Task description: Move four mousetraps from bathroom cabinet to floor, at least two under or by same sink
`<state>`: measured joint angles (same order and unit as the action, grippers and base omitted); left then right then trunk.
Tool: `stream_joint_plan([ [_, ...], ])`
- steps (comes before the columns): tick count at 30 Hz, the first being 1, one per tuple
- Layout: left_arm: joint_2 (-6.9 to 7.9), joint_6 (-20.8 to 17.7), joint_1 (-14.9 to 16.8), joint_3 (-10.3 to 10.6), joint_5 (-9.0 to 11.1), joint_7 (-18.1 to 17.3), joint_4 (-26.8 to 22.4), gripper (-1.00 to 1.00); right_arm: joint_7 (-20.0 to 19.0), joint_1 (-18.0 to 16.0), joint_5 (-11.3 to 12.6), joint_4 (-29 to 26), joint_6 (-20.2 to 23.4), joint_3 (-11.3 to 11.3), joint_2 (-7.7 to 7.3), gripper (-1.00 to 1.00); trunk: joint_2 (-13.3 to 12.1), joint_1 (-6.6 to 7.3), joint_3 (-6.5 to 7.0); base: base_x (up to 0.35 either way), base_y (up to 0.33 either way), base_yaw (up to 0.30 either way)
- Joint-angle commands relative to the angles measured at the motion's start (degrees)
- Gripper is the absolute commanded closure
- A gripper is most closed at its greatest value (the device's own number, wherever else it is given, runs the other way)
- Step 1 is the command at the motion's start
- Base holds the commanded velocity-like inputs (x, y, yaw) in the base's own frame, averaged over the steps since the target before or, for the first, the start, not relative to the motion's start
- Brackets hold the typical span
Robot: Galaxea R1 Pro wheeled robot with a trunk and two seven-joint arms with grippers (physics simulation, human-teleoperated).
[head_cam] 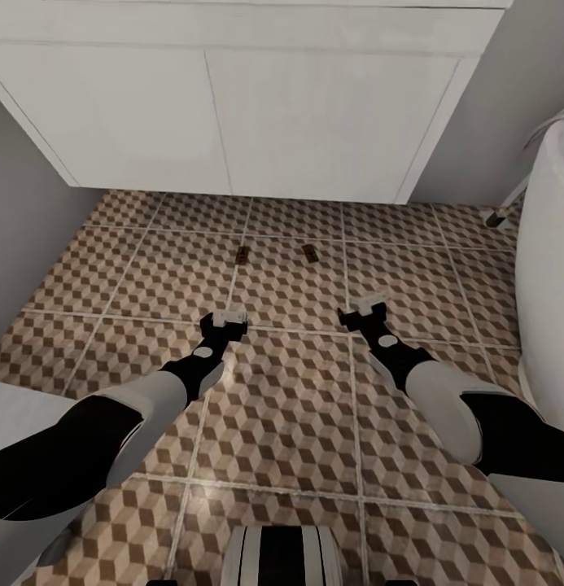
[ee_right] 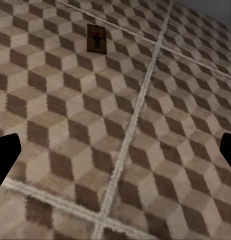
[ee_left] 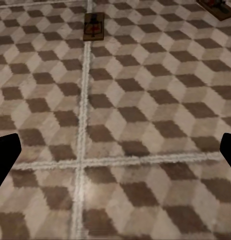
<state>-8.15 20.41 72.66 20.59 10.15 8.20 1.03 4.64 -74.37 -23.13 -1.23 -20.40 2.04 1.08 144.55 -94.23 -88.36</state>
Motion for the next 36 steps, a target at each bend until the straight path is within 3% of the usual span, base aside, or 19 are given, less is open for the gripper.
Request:
stream_joint_plan([
  [1, -0.03, 0.31, -0.12, 0.5, 0.48, 0.15, 0.22, -1.0, 0.38, 0.24, -0.61, 0.09, -0.32, 0.22, -0.08, -1.0, 0.0, 0.03, 0.2, 0.0, 0.0, 0.0],
  [11, -0.02, 0.98, -2.46, 0.5, 0.48, 0.13, 0.97, -1.0, 0.35, 4.05, -0.55, 0.09, -3.63, 0.24, -0.94, -1.0, -0.14, 0.29, 2.41, 0.0, 0.0, 0.0],
  [22, 0.03, 6.59, -4.94, 0.5, 0.48, 0.13, 2.91, -1.0, 0.29, 6.62, -0.52, 0.09, -4.59, 0.23, -1.88, -1.0, -0.28, 0.57, 4.85, 0.0, 0.0, 0.0],
  [36, 0.34, 8.49, -7.9, 0.5, 0.48, 0.09, 3.35, -1.0, 0.28, 9.73, -0.52, 0.11, -7.77, 0.2, -2.45, -1.0, -0.47, 0.93, 7.95, 0.0, 0.0, 0.0],
])
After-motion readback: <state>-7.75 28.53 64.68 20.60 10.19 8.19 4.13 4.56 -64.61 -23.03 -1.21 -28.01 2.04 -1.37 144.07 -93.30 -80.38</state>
